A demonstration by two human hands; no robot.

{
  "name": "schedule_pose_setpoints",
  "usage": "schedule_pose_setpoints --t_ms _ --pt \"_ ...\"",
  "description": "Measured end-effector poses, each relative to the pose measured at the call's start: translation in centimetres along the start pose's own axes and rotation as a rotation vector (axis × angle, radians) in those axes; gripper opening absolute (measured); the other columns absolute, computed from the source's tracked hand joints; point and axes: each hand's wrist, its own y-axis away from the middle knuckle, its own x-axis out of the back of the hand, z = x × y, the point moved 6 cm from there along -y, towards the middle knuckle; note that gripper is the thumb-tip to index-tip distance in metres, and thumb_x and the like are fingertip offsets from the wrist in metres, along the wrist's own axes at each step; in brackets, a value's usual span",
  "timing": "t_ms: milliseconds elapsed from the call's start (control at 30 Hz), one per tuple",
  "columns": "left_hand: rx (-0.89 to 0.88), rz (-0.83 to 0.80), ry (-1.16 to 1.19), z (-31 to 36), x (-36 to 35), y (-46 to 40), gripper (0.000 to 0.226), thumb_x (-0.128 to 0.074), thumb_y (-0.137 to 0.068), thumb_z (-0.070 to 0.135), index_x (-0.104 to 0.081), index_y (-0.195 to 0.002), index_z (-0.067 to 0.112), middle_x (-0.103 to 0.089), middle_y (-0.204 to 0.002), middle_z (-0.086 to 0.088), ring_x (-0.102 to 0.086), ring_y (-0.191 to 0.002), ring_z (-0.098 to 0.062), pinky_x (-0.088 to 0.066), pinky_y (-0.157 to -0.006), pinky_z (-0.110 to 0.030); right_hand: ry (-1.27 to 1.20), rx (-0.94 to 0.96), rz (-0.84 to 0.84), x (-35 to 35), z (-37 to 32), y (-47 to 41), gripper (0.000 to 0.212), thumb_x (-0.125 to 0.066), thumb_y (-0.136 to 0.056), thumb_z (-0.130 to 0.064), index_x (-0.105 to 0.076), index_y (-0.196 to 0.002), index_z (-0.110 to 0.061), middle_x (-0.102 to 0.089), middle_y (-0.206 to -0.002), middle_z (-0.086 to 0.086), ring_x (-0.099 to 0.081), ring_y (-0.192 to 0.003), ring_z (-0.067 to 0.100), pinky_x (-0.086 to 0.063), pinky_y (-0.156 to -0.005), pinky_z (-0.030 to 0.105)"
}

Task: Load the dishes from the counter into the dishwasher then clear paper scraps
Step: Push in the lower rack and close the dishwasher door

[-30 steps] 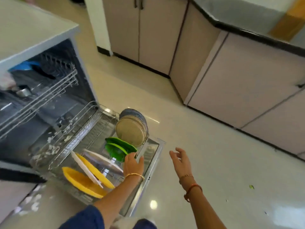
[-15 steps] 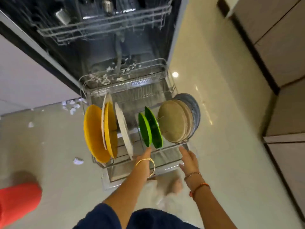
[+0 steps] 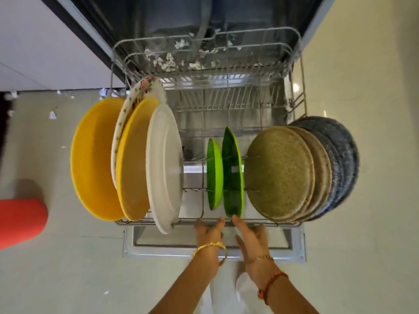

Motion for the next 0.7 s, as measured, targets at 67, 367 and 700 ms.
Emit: schedule_pose_setpoints --t_ms 67,367,700 --pt "-0.037 -0.056 -0.056 0.4 -0.2 0.1 0.076 -0.059 -0.089 0.015 -0.011 -0.147 0.011 -0.041 -0.139 -0.021 -0.050 -0.118 -0.033 -0.040 -0.097 -0.035 0.101 0.017 -0.002 0.2 -0.4 -0.4 0.083 -0.076 -0.072 -0.021 -0.028 -0.138 -0.005 -0.041 -0.140 0.011 -0.043 -0.126 0.027 -0.034 -0.107 0.041" --pt "-0.197 -0.085 -0.203 7.9 -2.8 -1.8 0.080 -0.061 -0.087 0.031 -0.010 -0.146 0.010 -0.036 -0.143 -0.021 -0.043 -0.127 -0.036 -0.035 -0.107 -0.047 0.167 0.072 0.003 -3.6 -6.6 -4.6 0.074 -0.075 -0.073 -0.030 -0.035 -0.128 0.000 -0.049 -0.127 0.014 -0.046 -0.119 0.028 -0.036 -0.107 0.041" --pt "-0.341 -0.077 -0.290 19.1 -6.9 -2.3 0.064 -0.055 -0.090 0.035 -0.026 -0.139 0.005 -0.038 -0.143 -0.016 -0.040 -0.129 -0.030 -0.031 -0.104 -0.032 0.423 0.279 0.078 -9.1 -16.5 -7.3 0.081 -0.059 -0.054 -0.068 -0.038 -0.099 -0.004 -0.037 -0.093 0.007 -0.041 -0.086 0.017 -0.039 -0.076 0.029"
